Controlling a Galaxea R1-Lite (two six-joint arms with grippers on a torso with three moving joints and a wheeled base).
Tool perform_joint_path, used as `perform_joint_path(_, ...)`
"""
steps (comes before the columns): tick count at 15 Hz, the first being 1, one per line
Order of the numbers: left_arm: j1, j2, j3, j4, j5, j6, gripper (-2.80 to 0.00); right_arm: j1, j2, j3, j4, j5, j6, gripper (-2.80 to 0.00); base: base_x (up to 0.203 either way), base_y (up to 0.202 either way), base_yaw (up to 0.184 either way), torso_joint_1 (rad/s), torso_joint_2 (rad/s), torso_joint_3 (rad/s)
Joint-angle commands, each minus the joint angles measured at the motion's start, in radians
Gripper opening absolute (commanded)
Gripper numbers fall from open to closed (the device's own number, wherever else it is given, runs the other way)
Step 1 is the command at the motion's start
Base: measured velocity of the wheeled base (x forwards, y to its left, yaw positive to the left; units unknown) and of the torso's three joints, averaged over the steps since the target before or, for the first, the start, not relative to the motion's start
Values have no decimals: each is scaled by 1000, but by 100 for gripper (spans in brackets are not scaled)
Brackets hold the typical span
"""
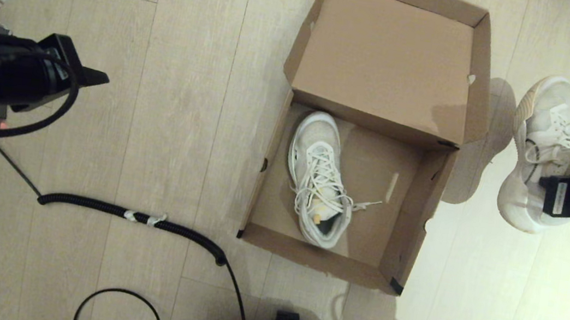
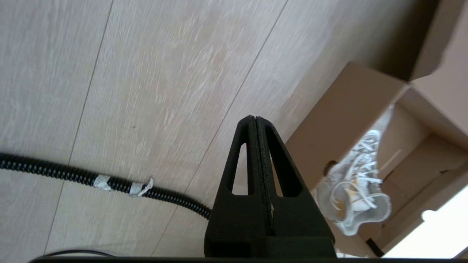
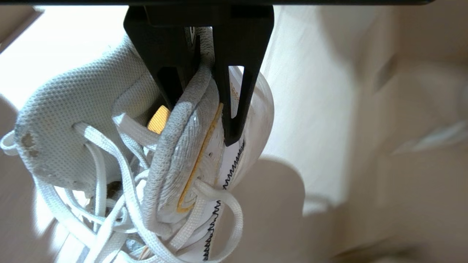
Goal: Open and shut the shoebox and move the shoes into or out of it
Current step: Put the shoes out of the shoe box
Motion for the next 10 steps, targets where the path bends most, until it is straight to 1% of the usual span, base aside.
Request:
perform_joint_path(1, 1, 32, 29, -22, -1, -1, -280, -78, 180, -51, -69, 17, -9, -280, 0, 0, 0, 0, 0, 0)
perform_joint_path(3, -1, 58, 43, -40, 0, -1, -280, -163, 257, -119, -104, 76, -19, -280, 0, 0, 0, 0, 0, 0)
perform_joint_path(5, -1, 78, 47, -62, 1, -1, -280, -218, 303, -138, -113, 124, -37, -280, 0, 0, 0, 0, 0, 0)
perform_joint_path(6, 0, 83, 47, -63, 1, -1, -280, -234, 318, -140, -116, 148, -41, -280, 0, 0, 0, 0, 0, 0)
perform_joint_path(7, 1, 88, 47, -63, 2, -1, -280, -240, 325, -141, -131, 156, -42, -280, 0, 0, 0, 0, 0, 0)
perform_joint_path(10, 1, 93, 47, -64, 2, -1, -280, -246, 373, -142, -190, 156, -43, -280, 0, 0, 0, 0, 0, 0)
